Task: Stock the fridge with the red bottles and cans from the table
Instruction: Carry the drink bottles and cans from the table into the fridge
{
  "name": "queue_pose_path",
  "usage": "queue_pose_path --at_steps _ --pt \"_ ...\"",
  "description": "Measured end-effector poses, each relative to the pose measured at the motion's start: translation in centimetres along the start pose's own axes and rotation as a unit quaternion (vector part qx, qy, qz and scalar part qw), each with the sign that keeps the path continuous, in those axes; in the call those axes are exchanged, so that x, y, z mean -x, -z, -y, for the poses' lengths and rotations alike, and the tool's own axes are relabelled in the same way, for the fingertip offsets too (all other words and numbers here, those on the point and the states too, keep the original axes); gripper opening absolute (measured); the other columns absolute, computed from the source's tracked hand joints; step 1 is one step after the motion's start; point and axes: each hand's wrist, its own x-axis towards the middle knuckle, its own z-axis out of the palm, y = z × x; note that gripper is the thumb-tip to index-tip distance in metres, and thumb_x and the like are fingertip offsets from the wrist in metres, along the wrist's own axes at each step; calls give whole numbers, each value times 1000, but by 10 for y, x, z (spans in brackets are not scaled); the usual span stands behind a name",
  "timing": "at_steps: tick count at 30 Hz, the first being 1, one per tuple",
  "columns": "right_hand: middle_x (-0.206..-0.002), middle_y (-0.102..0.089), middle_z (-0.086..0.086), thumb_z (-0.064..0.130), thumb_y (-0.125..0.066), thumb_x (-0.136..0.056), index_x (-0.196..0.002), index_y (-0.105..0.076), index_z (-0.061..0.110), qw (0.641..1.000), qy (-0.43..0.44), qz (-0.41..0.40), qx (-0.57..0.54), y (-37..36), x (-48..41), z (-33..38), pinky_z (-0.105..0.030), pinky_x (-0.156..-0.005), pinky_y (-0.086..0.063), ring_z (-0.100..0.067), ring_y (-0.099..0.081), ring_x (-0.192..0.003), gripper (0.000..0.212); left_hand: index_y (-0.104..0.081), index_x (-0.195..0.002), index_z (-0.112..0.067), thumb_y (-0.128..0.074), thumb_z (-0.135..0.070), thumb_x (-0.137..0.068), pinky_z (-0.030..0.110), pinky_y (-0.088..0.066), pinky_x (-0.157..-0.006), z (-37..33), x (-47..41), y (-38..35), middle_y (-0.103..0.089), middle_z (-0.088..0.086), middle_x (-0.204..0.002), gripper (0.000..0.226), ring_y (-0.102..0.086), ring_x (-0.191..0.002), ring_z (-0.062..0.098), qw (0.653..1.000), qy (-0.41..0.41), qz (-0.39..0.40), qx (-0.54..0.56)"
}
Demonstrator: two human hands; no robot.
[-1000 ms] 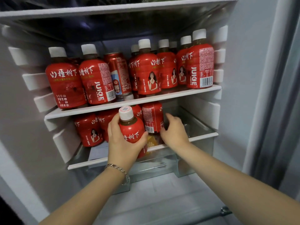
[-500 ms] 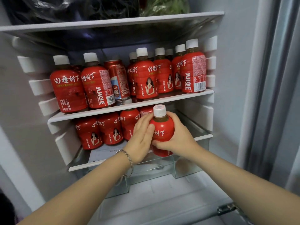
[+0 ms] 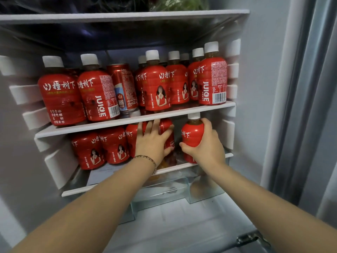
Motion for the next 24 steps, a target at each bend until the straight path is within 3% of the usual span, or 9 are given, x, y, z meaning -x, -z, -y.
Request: queue_pose_path --at_steps 3,5,9,12,15,20,24 --pt "-130 -45 -6 44 -77 -71 -140 -21 24 1000 1 21 -10 -4 -14 -8 -41 -89 -50 -27 -55 -113 91 -44 -136 -34 -76 -55 -63 50 -9 -110 6 4 -11 -40 14 -141 83 -40 -129 35 995 -47 -77 -39" --pt "-135 -43 -8 45 -74 -74 -143 -15 22 999 -9 48 -8 -10 -31 -12 -46 -94 -47 -30 -52 -118 94 -54 -127 -30 -85 -51 -48 49 -15 -105 13 1 -23 -52 15 -129 88 -47 -119 36 989 -66 -131 -25" --pt "-133 -48 -18 47 -64 -82 -147 -11 15 992 -56 116 12 -35 -68 -20 -47 -98 -43 -36 -52 -119 90 -39 -129 -34 -83 -49 -53 41 -1 -112 20 3 -34 -35 9 -136 89 -31 -126 29 982 -73 -175 11" --pt "-127 -52 -20 45 -50 -92 -142 -30 13 981 -66 140 118 -58 -84 -26 -40 -95 -45 -36 -52 -115 63 -37 -129 -36 -81 -49 -54 38 1 -112 20 3 -36 -32 6 -137 88 -29 -128 27 983 -66 -171 23" --pt "-120 -56 -18 25 -42 -97 -126 -51 14 985 -67 123 102 -80 -93 -23 -39 -93 -47 -35 -55 -110 32 -38 -129 -36 -81 -49 -55 38 1 -112 20 2 -38 -35 6 -137 87 -30 -129 26 981 -58 -181 26" --pt "-128 -50 -15 25 -31 -99 -132 -44 12 979 -68 166 100 -99 -103 -13 -41 -96 -46 -34 -53 -115 38 -40 -129 -35 -82 -48 -54 39 -2 -112 20 2 -39 -36 6 -137 86 -32 -128 26 983 -51 -176 32" --pt "-124 -59 -13 18 -40 -96 -123 -56 11 963 -62 230 125 -95 -109 -19 -40 -96 -48 -31 -58 -111 33 -38 -129 -36 -81 -48 -55 39 -1 -112 20 1 -38 -32 5 -137 86 -31 -129 26 983 -51 -175 27"
